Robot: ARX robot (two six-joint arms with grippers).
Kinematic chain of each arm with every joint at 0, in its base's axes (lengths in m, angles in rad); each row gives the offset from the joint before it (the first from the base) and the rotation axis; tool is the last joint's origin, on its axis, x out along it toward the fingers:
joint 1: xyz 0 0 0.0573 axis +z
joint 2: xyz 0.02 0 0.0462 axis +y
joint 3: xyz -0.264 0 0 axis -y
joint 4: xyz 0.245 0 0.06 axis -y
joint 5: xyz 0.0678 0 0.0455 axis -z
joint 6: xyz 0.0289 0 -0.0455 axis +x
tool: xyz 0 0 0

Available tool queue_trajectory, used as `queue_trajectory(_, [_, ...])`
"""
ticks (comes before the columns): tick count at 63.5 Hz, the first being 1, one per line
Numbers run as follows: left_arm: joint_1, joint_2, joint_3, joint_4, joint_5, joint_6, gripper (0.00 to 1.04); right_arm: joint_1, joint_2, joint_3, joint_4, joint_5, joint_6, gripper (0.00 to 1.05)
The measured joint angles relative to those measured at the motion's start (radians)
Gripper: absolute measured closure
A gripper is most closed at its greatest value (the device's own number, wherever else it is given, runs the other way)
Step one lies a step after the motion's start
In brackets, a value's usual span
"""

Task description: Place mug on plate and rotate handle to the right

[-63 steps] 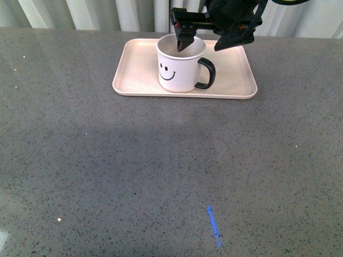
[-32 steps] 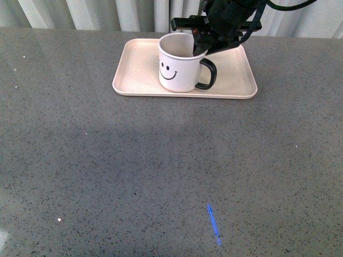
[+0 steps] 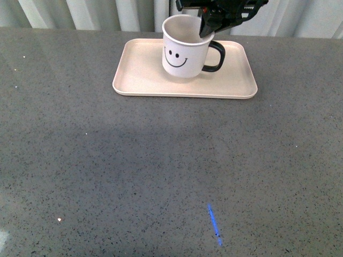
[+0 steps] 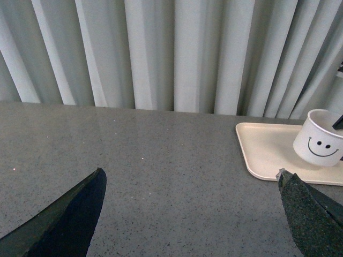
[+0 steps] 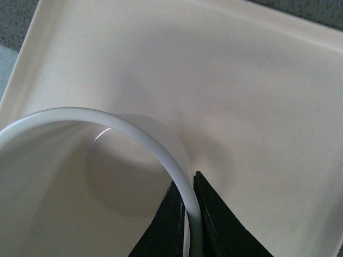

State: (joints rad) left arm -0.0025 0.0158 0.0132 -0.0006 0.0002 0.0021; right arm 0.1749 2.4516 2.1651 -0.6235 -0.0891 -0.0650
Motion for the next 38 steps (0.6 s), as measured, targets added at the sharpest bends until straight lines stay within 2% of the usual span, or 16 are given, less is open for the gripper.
queue_trajectory(23, [0.0, 0.0, 0.0, 0.0, 0.0, 0.0, 0.09, -0.064, 0.047, 0.116, -0.085, -0.12, -0.305, 1.03])
queue_trajectory(38, [0.0, 0.0, 0.0, 0.0, 0.0, 0.0, 0.09, -0.065, 0.113, 0.21, -0.152, -0.166, -0.44, 1.03])
